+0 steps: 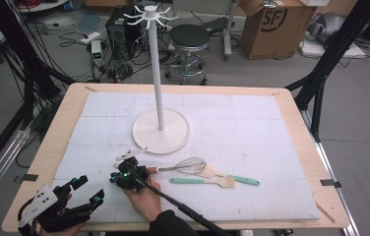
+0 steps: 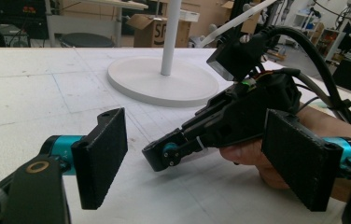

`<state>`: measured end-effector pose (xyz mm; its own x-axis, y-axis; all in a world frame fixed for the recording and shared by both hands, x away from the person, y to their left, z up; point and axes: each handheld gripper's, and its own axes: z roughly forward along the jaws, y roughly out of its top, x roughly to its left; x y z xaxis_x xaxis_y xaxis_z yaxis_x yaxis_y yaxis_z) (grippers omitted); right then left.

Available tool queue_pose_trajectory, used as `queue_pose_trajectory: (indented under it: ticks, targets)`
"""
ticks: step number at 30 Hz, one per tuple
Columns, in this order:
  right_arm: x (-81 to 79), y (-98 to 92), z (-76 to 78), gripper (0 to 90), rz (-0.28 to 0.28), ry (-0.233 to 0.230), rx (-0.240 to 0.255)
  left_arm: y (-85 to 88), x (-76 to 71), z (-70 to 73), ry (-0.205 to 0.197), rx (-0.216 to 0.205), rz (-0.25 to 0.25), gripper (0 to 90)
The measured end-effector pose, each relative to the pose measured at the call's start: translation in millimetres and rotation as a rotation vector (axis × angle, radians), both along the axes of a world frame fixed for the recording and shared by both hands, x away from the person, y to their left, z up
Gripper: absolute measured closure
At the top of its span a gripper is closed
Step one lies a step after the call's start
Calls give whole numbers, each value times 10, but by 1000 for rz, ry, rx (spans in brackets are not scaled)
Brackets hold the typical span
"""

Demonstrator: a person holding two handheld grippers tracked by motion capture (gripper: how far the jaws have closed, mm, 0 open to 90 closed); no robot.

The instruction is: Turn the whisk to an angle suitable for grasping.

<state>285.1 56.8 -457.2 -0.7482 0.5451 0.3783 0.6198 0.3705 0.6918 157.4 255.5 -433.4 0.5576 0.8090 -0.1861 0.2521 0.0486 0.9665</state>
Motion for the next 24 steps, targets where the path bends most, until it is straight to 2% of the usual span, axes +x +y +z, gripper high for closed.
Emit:
queue_pose_trajectory:
  ticks: [4,6,9,11,15,24]
  targets:
    - [19,-2,24,898,-36,-53,-34,0,-6,7,-2,0,3,230]
    - [47,-13,25,897,-41,-39,-27,-4,-5,7,0,2,1,230]
    - [84,-28,24,898,-58,-47,-30,-6,-6,7,-2,2,0,230]
    - [103,-42,26,898,-77,-76,-49,-5,-5,6,-1,3,0,230]
    - [141,-68,32,898,-104,-91,-65,-1,-6,5,0,3,3,230]
    - [260,-152,40,898,-175,-158,-125,5,-14,6,-3,4,3,230]
